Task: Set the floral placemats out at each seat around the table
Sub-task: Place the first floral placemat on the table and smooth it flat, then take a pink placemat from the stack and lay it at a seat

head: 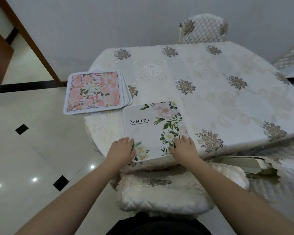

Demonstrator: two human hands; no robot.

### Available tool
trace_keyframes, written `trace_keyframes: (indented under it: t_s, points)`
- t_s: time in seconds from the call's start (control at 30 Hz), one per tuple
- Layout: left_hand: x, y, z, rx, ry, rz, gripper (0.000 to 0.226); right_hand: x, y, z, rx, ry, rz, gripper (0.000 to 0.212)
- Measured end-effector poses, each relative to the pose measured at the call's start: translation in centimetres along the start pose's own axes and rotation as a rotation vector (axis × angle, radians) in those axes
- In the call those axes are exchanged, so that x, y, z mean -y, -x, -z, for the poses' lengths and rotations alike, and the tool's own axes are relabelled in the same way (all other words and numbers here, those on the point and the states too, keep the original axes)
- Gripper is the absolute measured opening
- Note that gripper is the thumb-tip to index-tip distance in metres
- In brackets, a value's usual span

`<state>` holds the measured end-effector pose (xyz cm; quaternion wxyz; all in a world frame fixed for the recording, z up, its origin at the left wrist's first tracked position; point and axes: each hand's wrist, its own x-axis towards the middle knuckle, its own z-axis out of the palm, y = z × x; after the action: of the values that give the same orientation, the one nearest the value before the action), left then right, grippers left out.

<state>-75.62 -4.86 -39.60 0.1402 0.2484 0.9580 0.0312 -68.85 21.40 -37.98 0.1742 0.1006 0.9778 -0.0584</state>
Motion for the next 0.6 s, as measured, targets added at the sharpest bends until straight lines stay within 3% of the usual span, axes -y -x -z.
trace_keyframes:
  t_s: [0.33,0.5,0.6]
  points:
    - [-5.3,4.7,2.5,-0.124,-0.039,-0.003,0.056,0.8,6.7,1.3,-0.149,-0.072,0.146,0.061]
    - [-9.9,9.1,4.0,-0.306,-0.075,-0.031,0.047,-0.7,11.5,1.6,-0.222,-0.085,0.231,0.061]
    - [-12.3,11.6,4.4,-0.320,-0.082,0.001,0.048,-1.3,14.0,1.8,-0.280,-0.085,0.264,0.060]
